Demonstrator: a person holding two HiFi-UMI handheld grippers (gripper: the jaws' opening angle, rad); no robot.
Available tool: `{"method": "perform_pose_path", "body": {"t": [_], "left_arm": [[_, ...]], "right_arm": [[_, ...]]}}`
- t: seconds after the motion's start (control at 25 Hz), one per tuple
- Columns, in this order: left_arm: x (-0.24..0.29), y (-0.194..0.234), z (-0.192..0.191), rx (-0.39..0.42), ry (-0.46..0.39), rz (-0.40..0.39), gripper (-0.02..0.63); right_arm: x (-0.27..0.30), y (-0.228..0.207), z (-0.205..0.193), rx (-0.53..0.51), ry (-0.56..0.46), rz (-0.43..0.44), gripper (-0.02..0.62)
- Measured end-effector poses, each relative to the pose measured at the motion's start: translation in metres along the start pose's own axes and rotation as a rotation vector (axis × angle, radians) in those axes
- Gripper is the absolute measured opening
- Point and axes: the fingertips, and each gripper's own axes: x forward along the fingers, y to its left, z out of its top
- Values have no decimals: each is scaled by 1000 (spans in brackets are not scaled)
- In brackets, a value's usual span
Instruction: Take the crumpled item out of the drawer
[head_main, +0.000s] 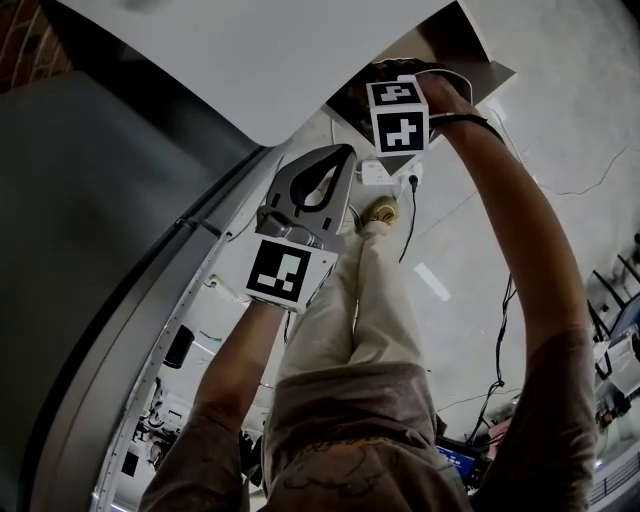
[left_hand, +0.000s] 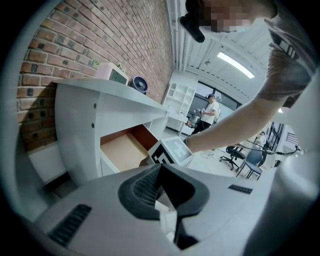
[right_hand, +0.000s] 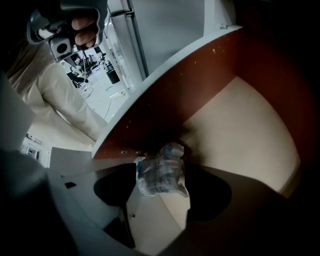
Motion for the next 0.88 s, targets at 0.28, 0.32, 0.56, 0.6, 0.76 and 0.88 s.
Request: {"method": "perform_pose_path", "body": {"t": [0.28, 0.32, 0.56, 0.6, 0.76, 0.88], "left_arm": [[-1, 3, -4, 5, 4, 4, 8], [-1, 2, -5, 0, 4, 3, 8], [-1, 2, -6, -11, 9, 7, 8], [-1, 1, -6, -14, 8, 7, 8], [-2, 0, -3, -14, 8, 11, 8], [-5, -3, -4, 10, 17, 6, 8]], "right_arm": [[7, -4, -2, -12, 16, -22, 249], [7, -3, -3, -12, 19, -24, 242], [4, -4, -4, -17, 27, -38, 179], [3, -2, -5, -21, 30, -41, 168], [-6, -4, -2, -19, 17, -77, 143], [-17, -5, -2, -14, 18, -117, 129]]}}
